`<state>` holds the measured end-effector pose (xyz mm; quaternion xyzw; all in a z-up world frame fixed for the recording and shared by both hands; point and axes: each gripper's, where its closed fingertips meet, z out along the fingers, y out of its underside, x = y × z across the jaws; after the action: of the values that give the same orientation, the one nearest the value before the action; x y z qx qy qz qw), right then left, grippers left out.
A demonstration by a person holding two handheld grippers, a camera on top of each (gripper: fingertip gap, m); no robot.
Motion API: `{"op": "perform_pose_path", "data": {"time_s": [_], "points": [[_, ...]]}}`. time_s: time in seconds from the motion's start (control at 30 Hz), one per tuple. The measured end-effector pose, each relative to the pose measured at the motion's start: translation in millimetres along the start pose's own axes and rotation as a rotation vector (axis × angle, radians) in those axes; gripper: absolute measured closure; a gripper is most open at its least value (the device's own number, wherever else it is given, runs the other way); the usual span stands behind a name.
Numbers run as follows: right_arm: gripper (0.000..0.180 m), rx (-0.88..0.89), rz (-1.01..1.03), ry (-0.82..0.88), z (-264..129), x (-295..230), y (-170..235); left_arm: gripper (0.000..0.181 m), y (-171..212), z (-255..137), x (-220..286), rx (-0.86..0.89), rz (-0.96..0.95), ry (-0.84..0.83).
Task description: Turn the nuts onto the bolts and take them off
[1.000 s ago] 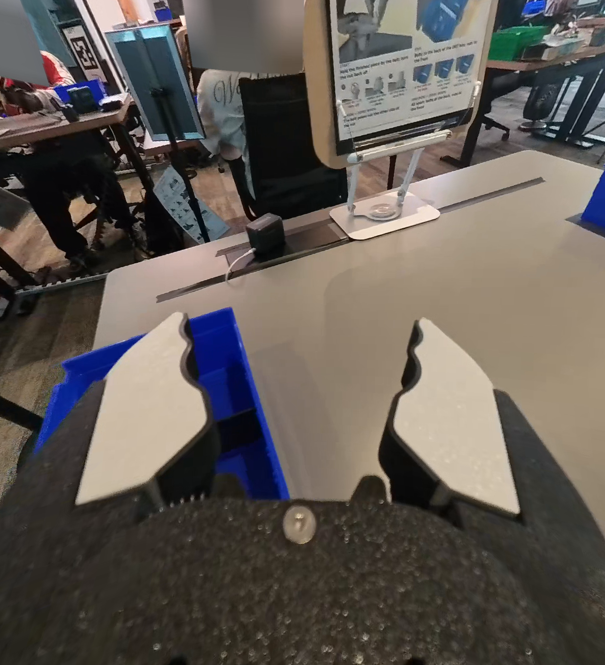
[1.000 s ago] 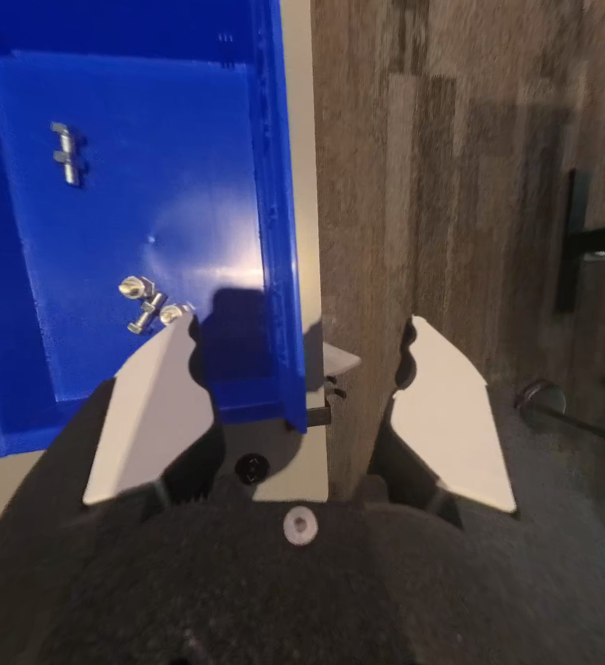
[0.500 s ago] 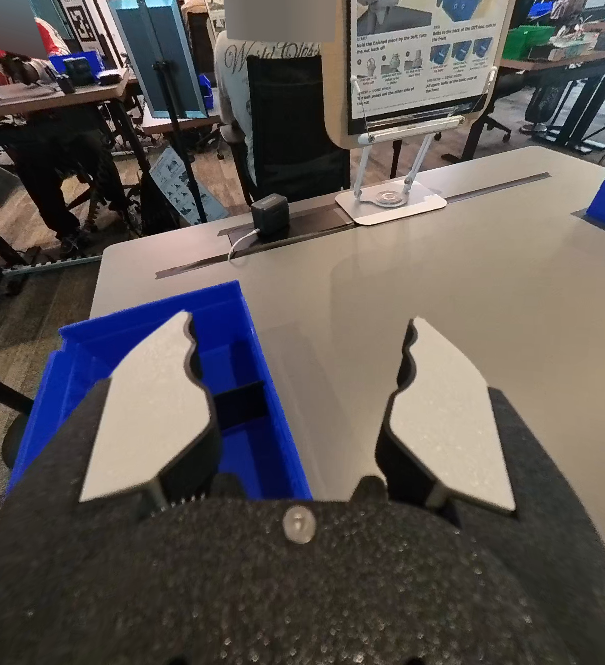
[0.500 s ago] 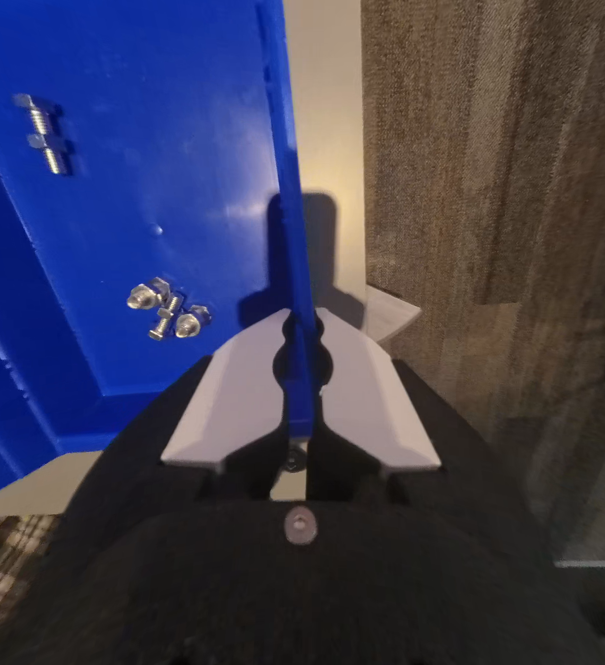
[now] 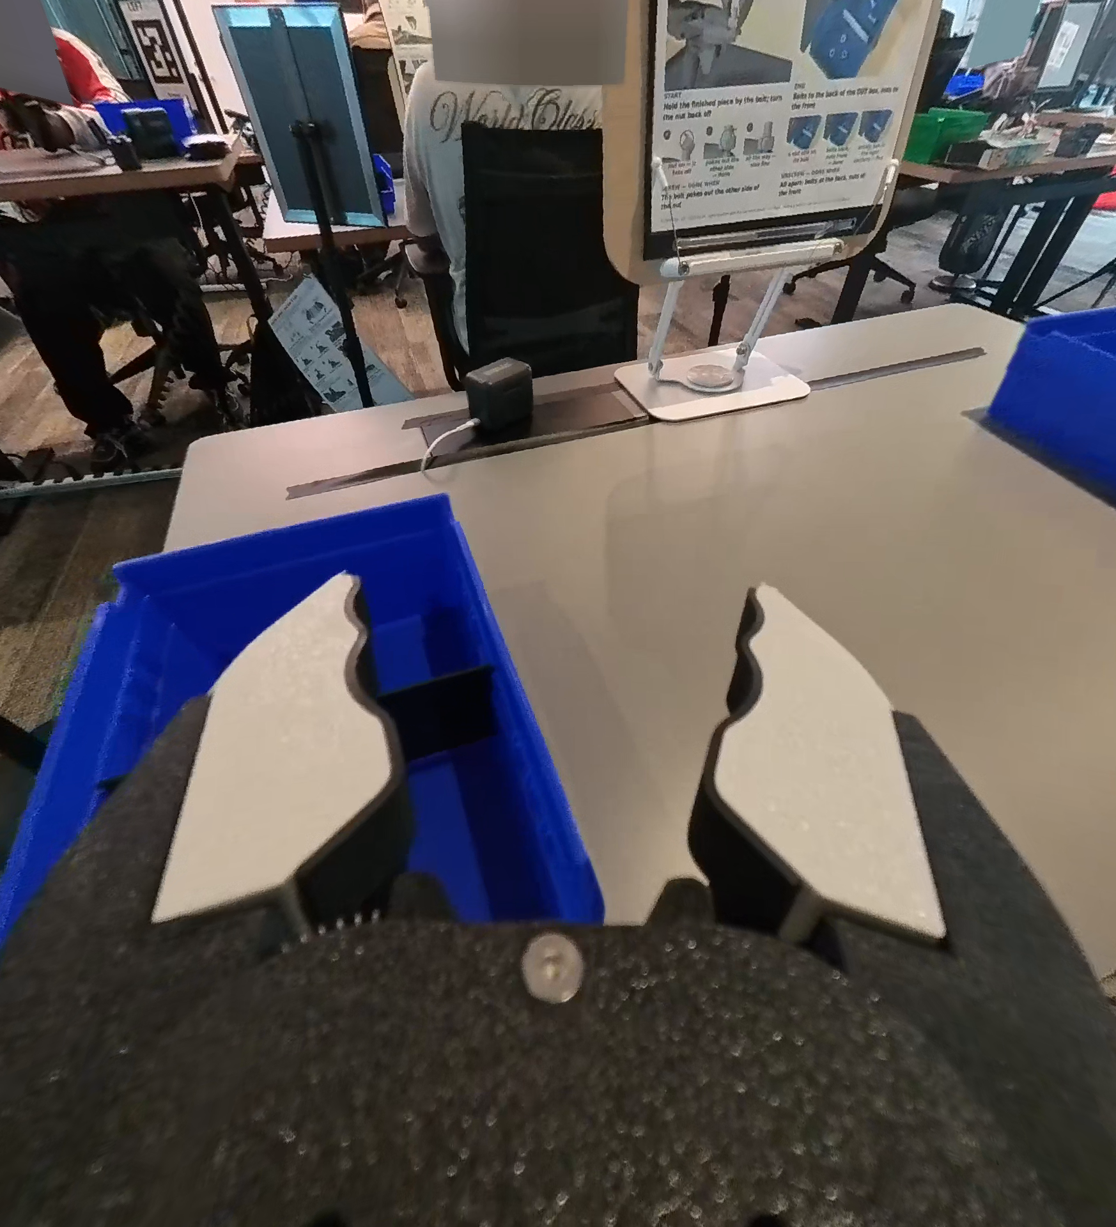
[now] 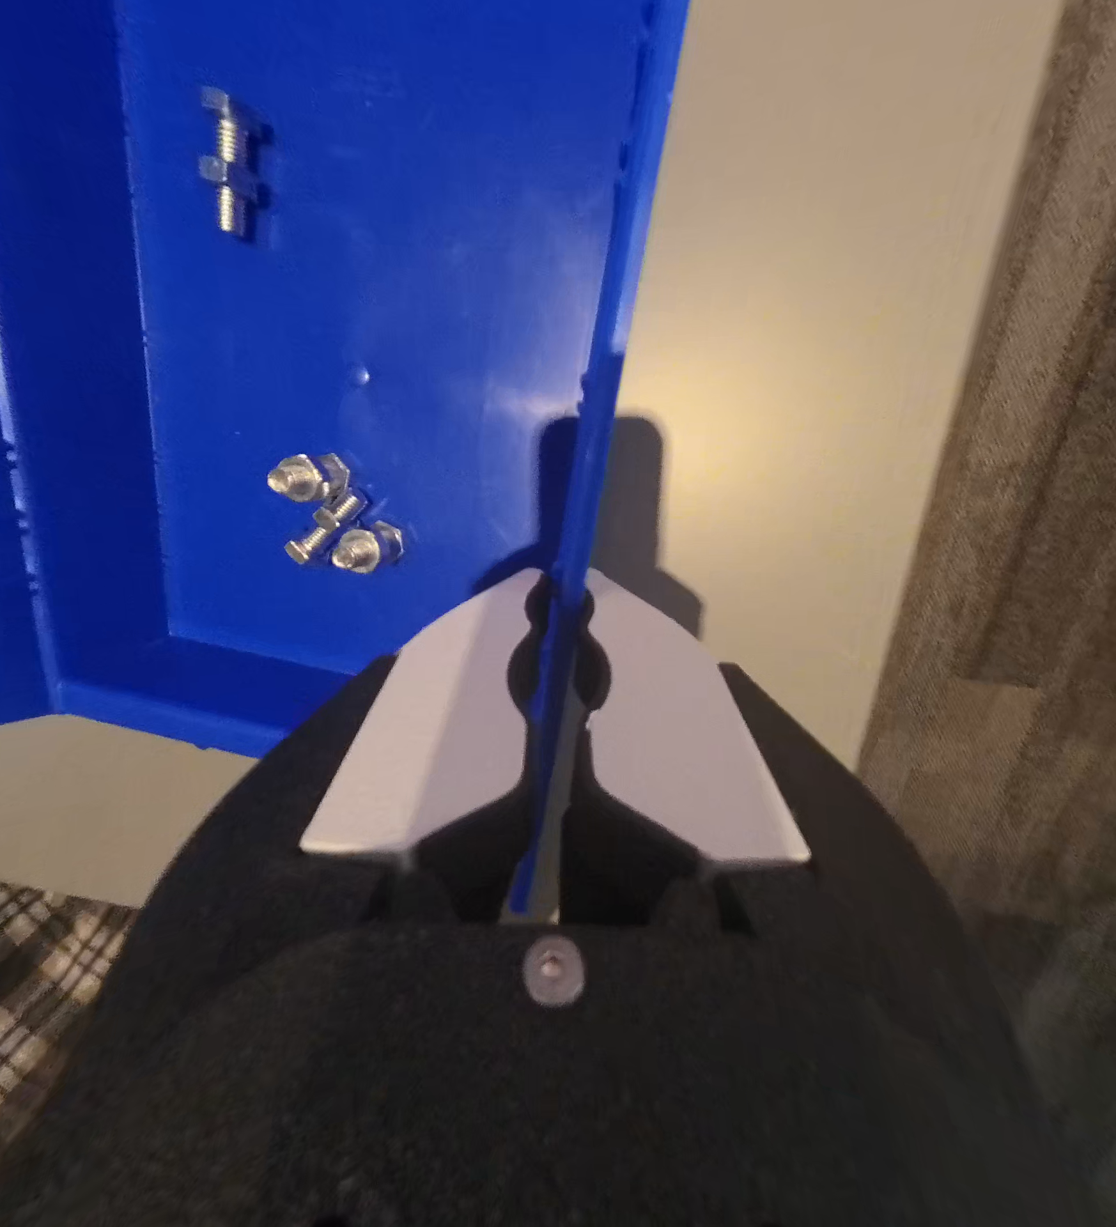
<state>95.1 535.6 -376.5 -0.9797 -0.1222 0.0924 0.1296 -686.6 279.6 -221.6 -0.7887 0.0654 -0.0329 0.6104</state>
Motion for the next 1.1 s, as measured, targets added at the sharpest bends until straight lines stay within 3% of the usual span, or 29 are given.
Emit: {"op": "perform_pose_path", "data": {"time_s": [0.47, 1.1], "points": [[0.174, 0.019, -0.159, -0.104, 30.0, -155.2, -23.1, 0.077, 13.5, -16.8, -24.0, 0.025, -0.054, -0.028], [0.173, -0.015, -0.264, -0.182, 51.3, -325.1, -9.1, 0.078, 38.5, -19.2, -44.1, 0.027, -0.119, -0.016]]}}
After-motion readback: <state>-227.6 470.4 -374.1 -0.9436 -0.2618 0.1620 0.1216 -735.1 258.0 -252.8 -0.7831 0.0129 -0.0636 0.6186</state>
